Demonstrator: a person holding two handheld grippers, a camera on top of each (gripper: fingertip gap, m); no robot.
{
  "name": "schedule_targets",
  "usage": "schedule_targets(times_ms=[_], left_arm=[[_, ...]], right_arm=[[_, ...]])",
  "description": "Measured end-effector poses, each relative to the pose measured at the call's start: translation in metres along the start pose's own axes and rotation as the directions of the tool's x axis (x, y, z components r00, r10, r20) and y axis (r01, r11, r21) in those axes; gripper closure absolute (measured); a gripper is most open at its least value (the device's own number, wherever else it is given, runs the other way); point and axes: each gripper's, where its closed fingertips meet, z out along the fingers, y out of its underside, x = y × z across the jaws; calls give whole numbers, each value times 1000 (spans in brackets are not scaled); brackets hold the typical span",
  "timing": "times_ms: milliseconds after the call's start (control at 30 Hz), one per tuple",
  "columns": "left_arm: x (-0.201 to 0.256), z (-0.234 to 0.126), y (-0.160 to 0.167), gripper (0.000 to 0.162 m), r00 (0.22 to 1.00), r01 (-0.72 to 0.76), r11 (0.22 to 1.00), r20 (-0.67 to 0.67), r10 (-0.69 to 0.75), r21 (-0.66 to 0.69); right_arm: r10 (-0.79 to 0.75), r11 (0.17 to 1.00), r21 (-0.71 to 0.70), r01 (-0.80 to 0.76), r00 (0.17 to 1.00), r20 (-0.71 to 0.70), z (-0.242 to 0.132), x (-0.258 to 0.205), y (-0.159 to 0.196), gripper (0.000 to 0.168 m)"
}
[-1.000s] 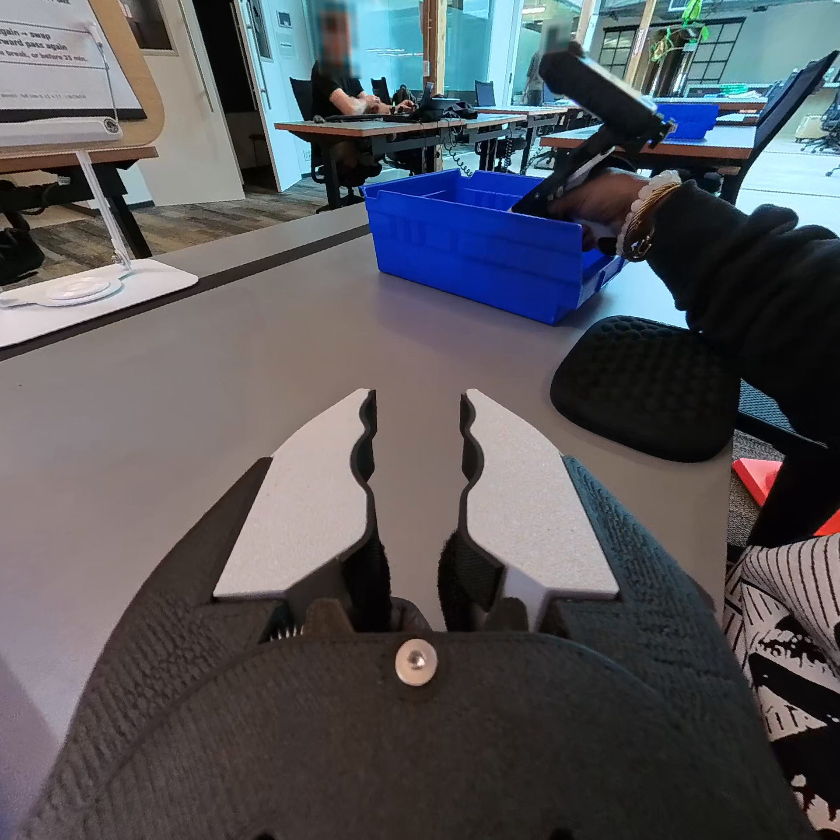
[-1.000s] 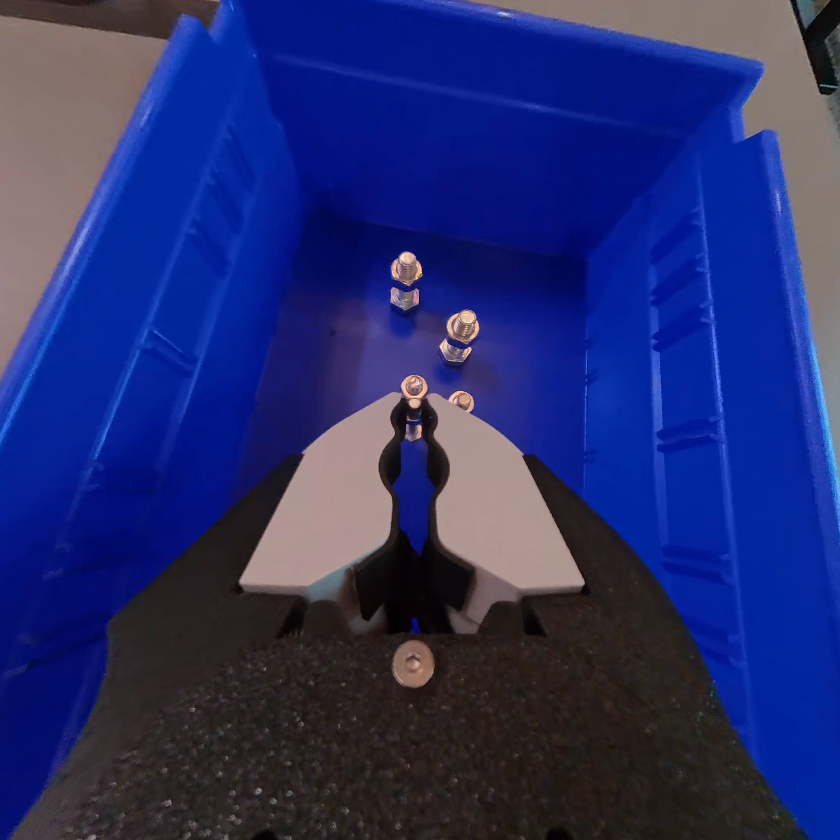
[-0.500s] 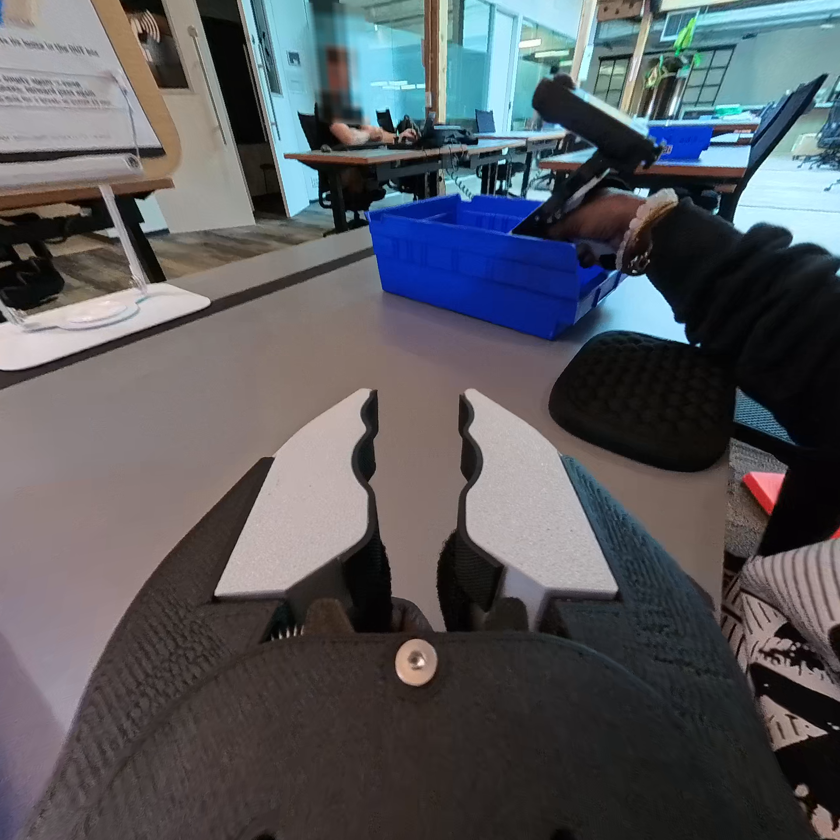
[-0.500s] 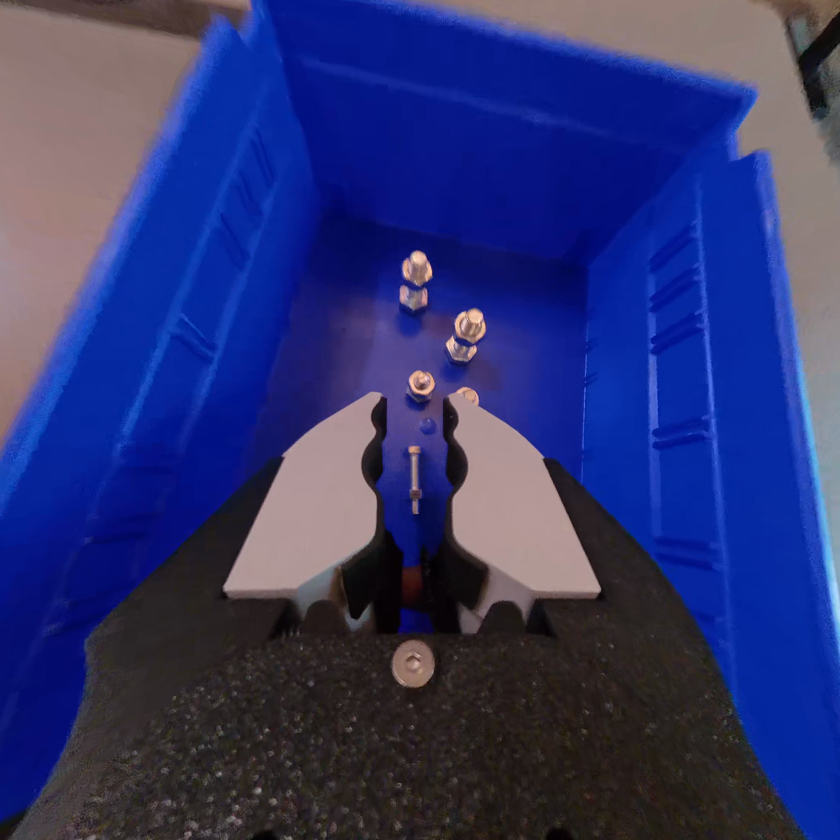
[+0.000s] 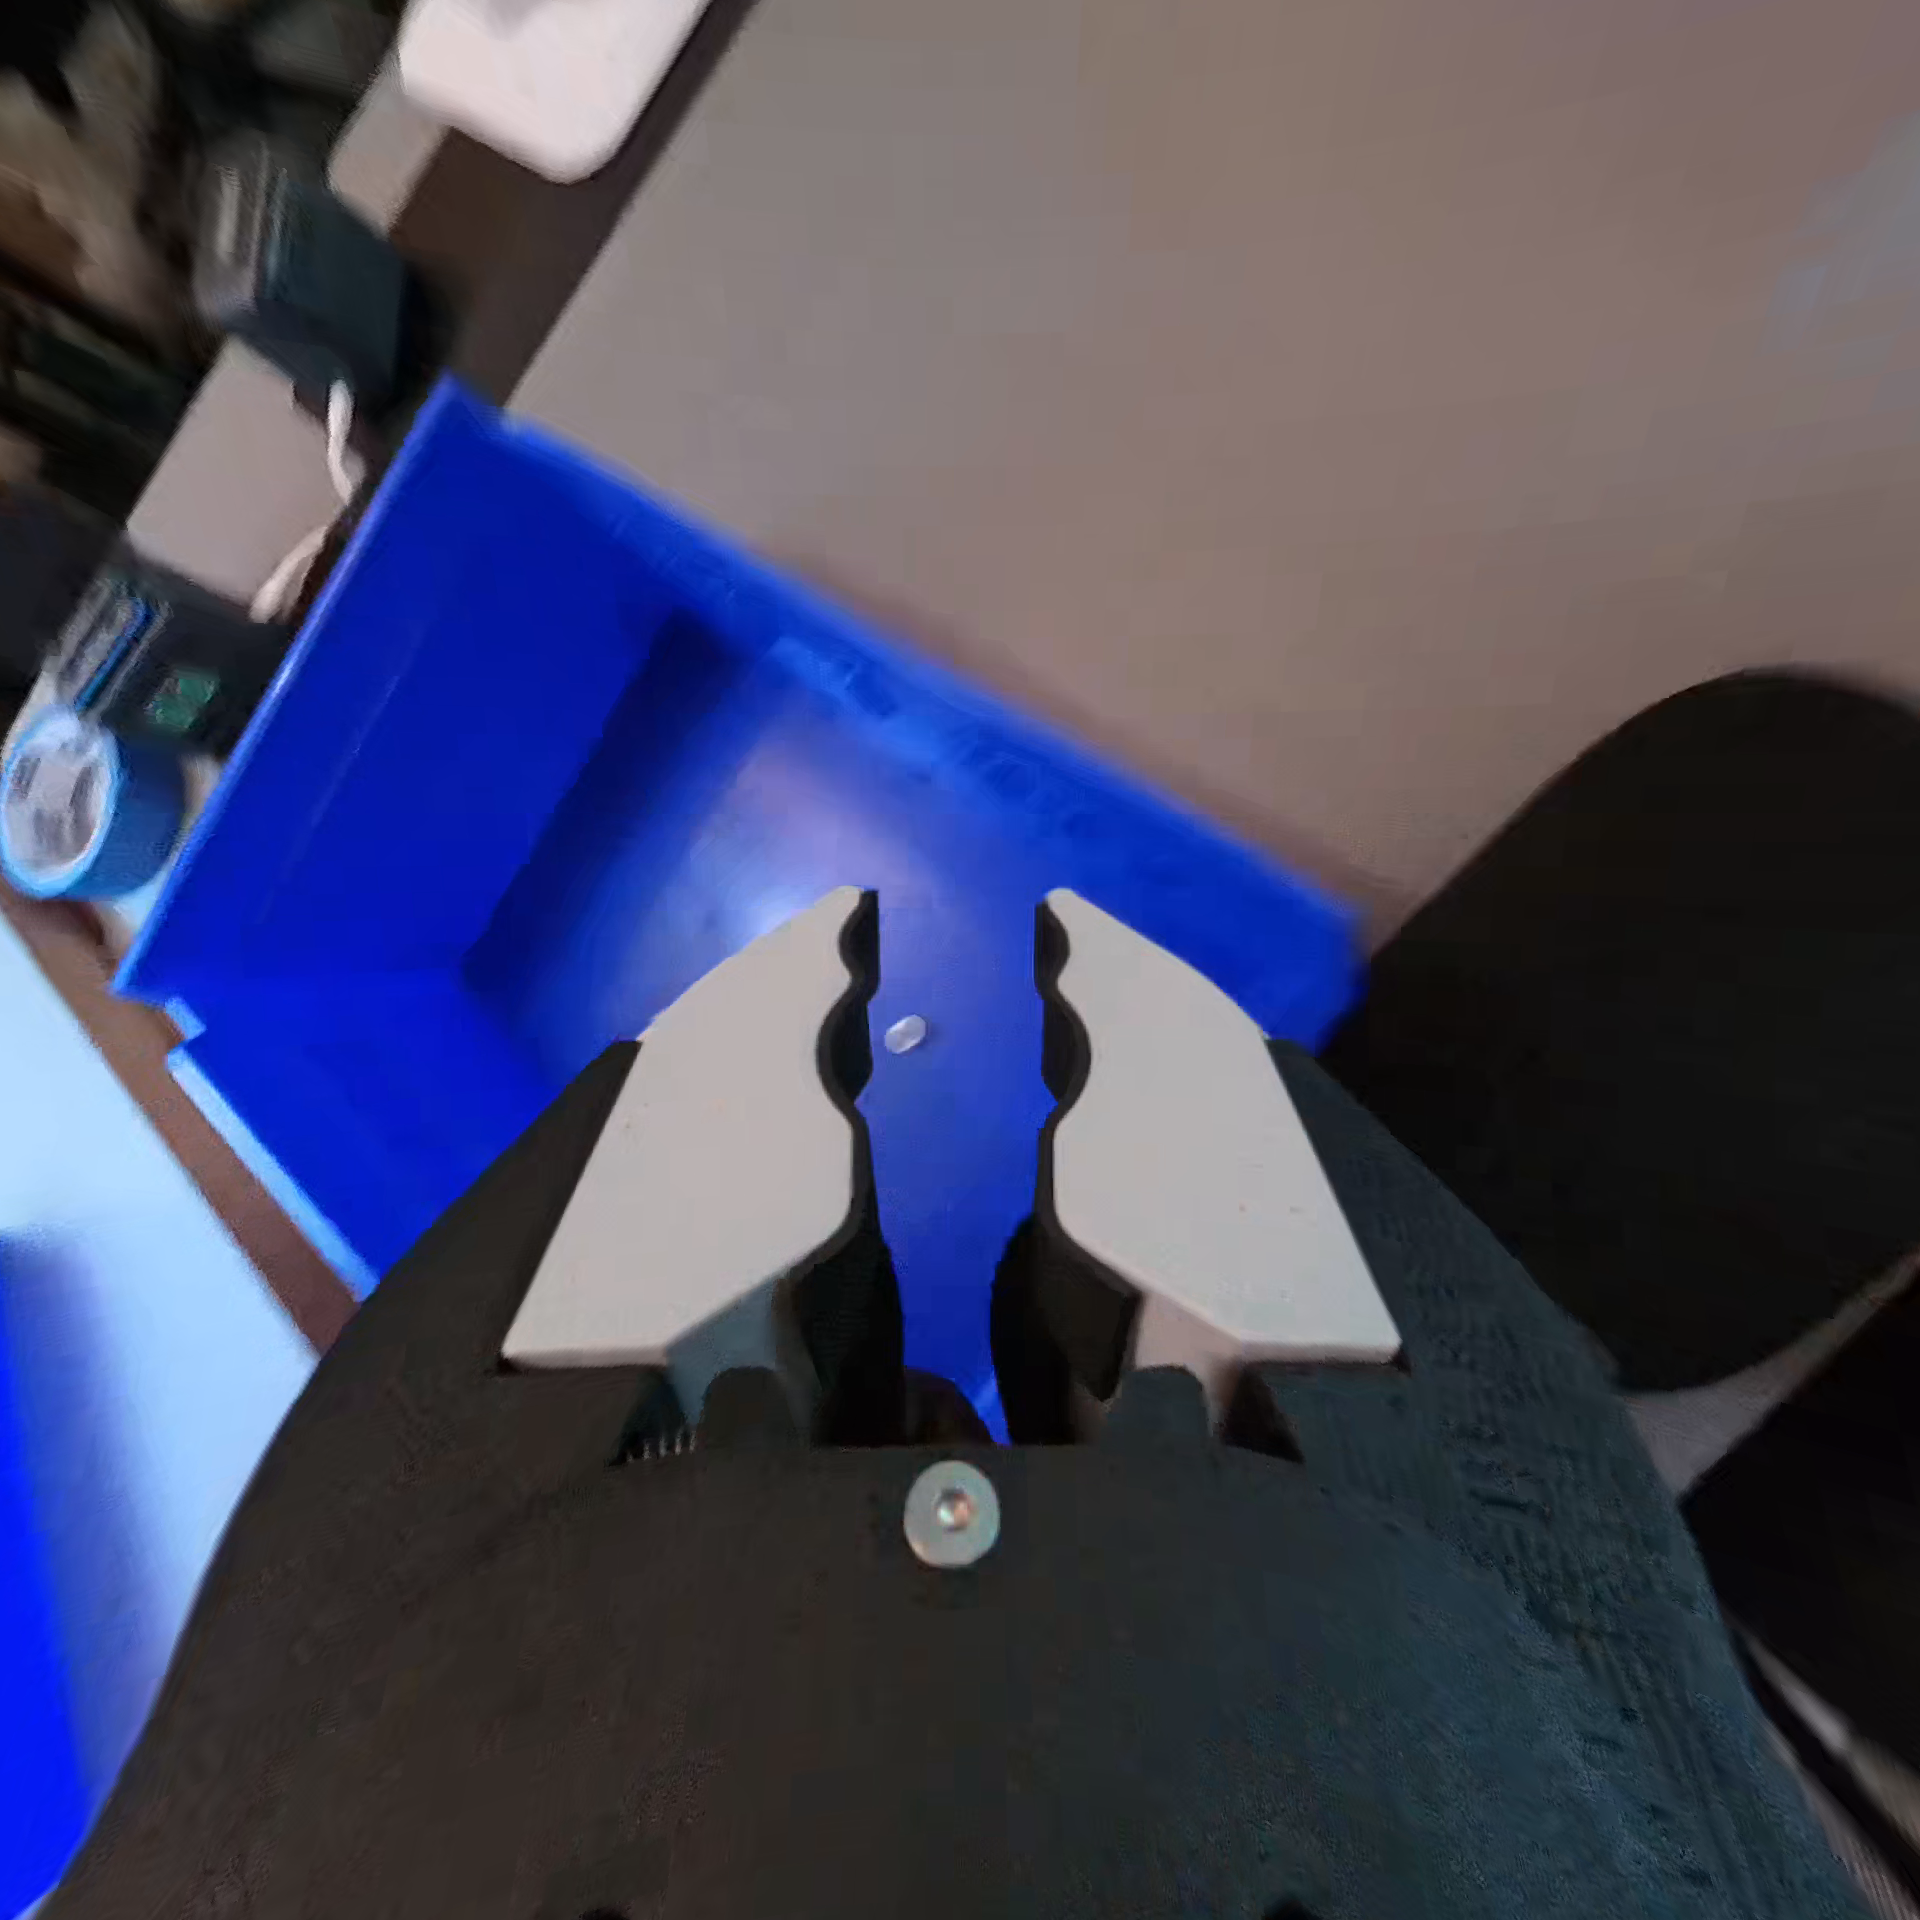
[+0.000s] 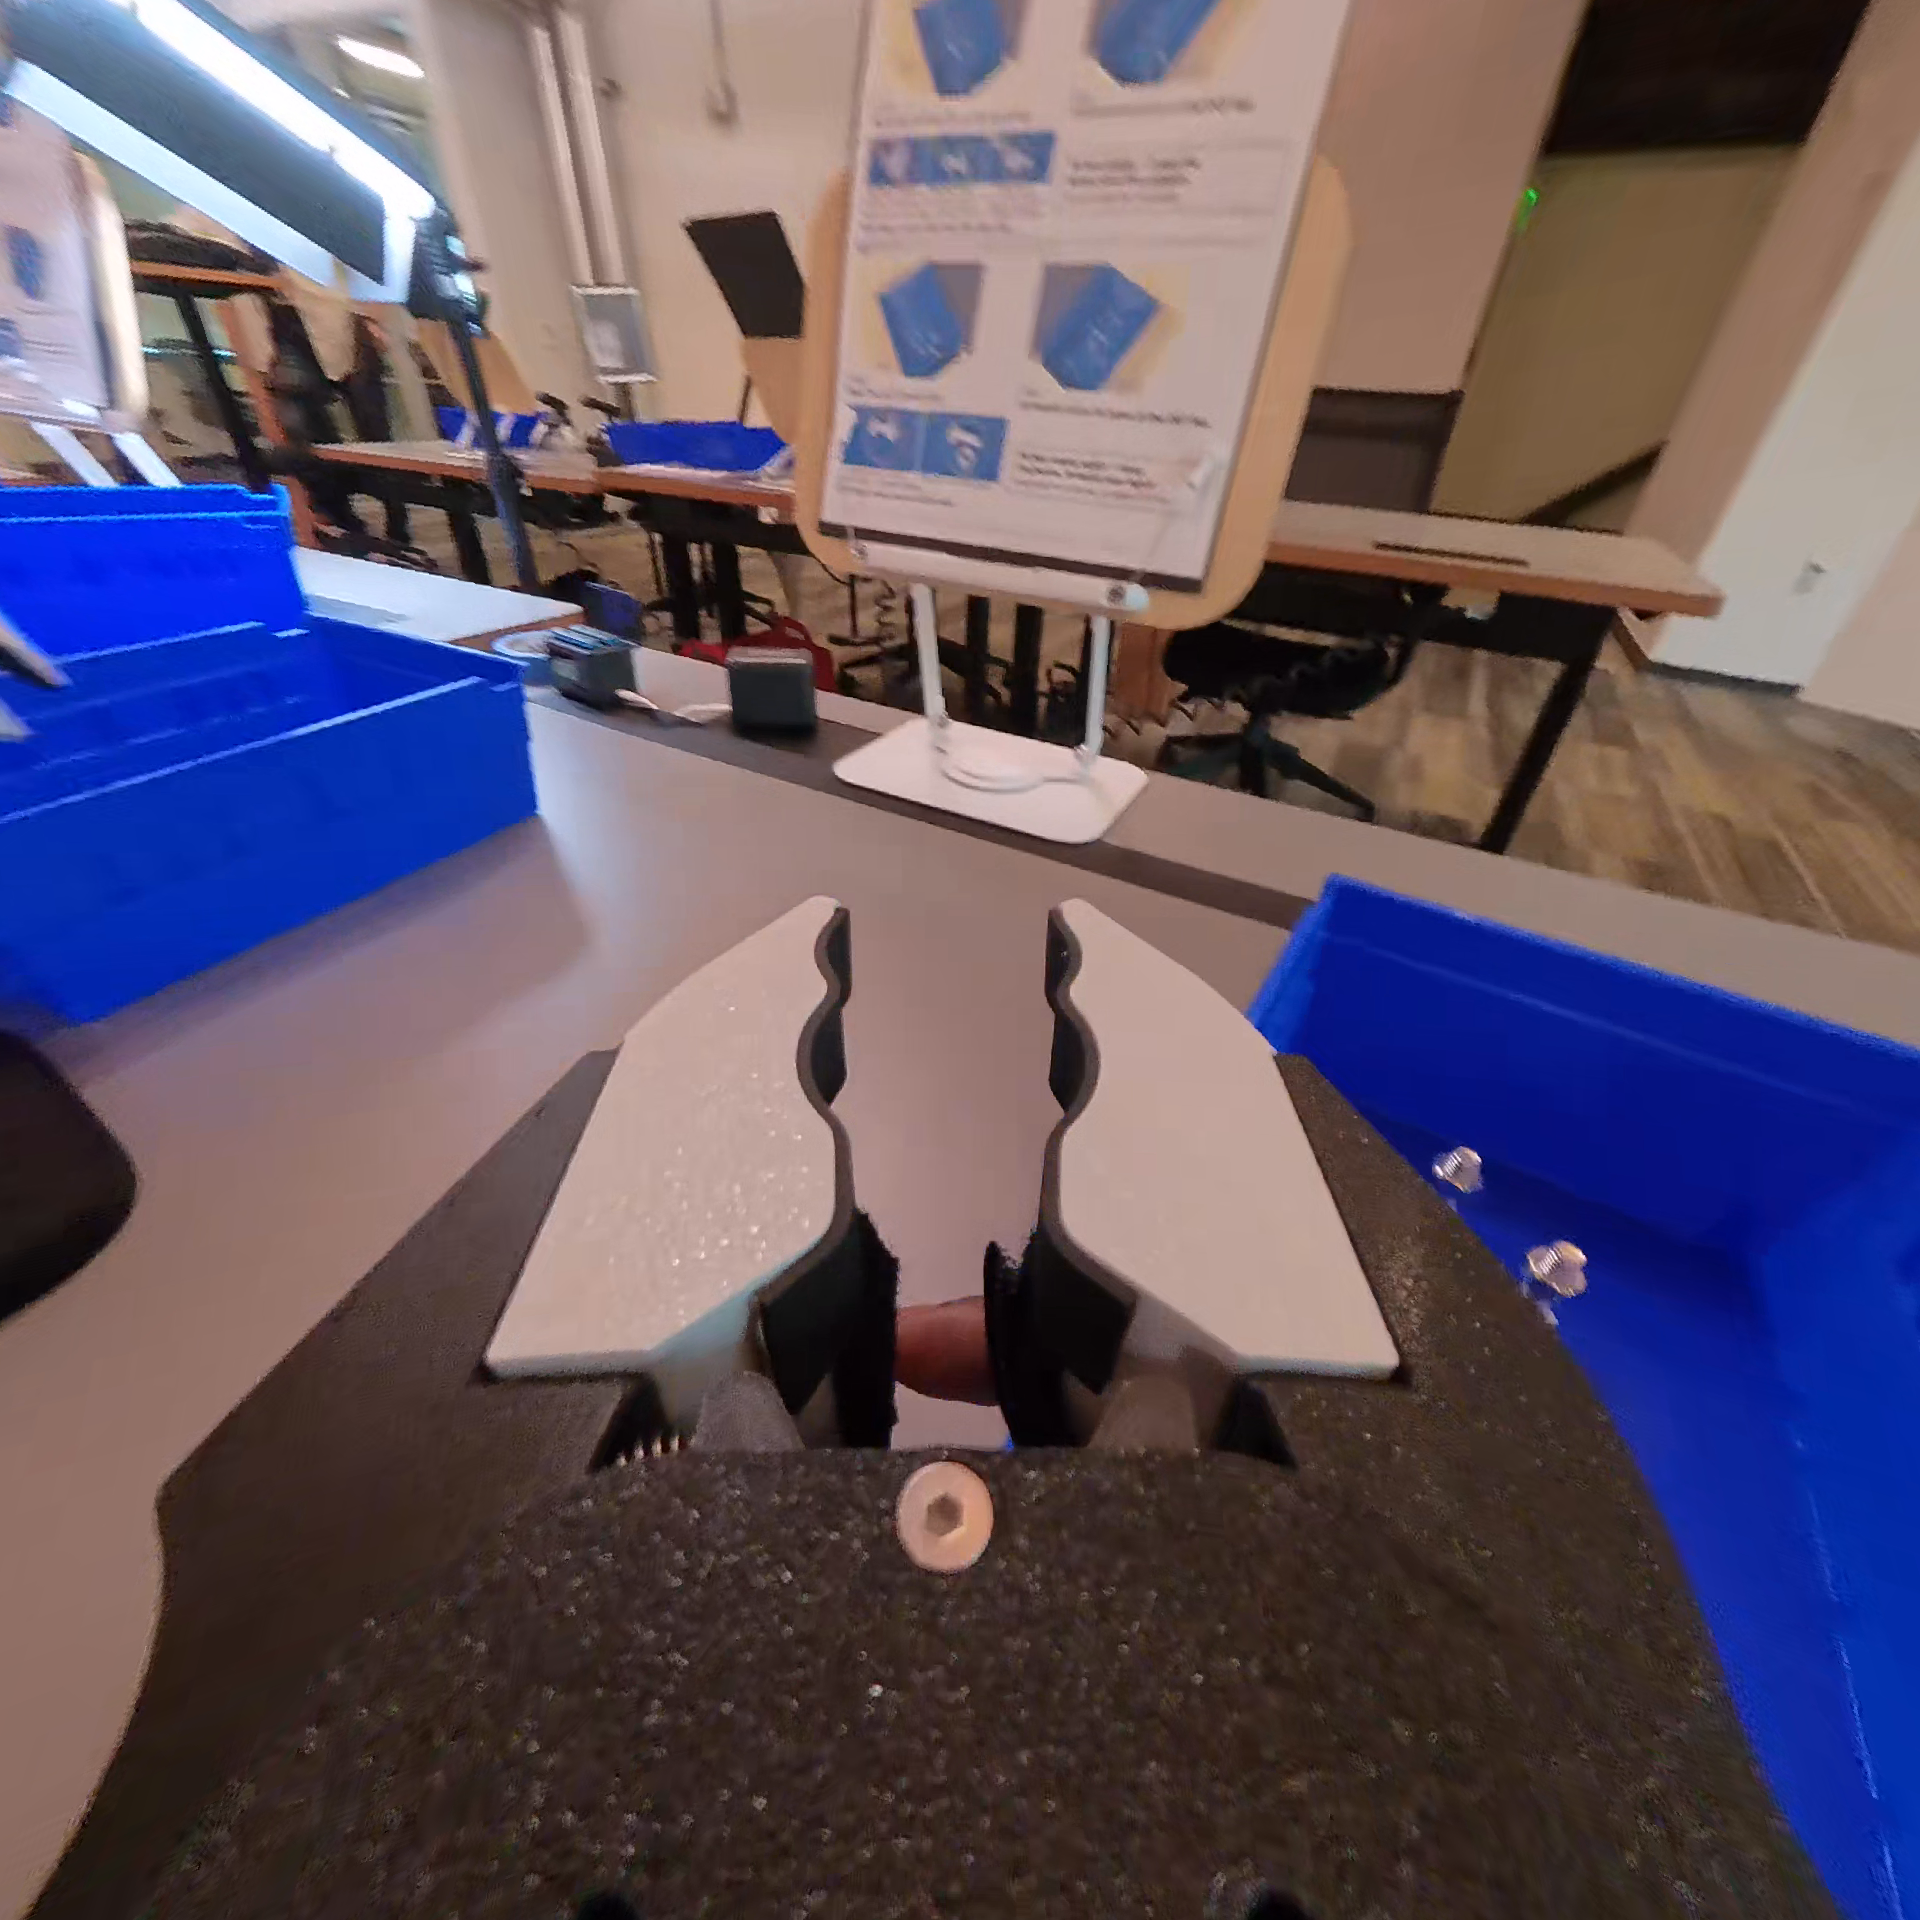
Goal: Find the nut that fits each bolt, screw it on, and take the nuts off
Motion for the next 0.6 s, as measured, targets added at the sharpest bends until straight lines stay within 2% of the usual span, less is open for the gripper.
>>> schedule_targets(times_ms=[100,233,333,500,600], left_arm=[[-45,23,32,135,999,-10,976,-48,-1,-216],[-81,57,75,137,992,-87,877,-123,32,-473],[-93,78,90,139,985,-137,832,-162,57,-538],[-105,92,113,139,953,-299,726,-232,195,-619],[-108,100,114,139,946,-321,728,-242,216,-606]], right_arm=[[-23,999,41,22,999,34,-3,-13,-14,132],[-28,998,60,26,999,41,-7,-17,-20,133],[-30,998,62,28,999,32,-9,-14,-20,134],[-12,997,79,9,999,42,-12,-12,-25,136],[-23,997,80,21,999,35,-13,-11,-25,136]])
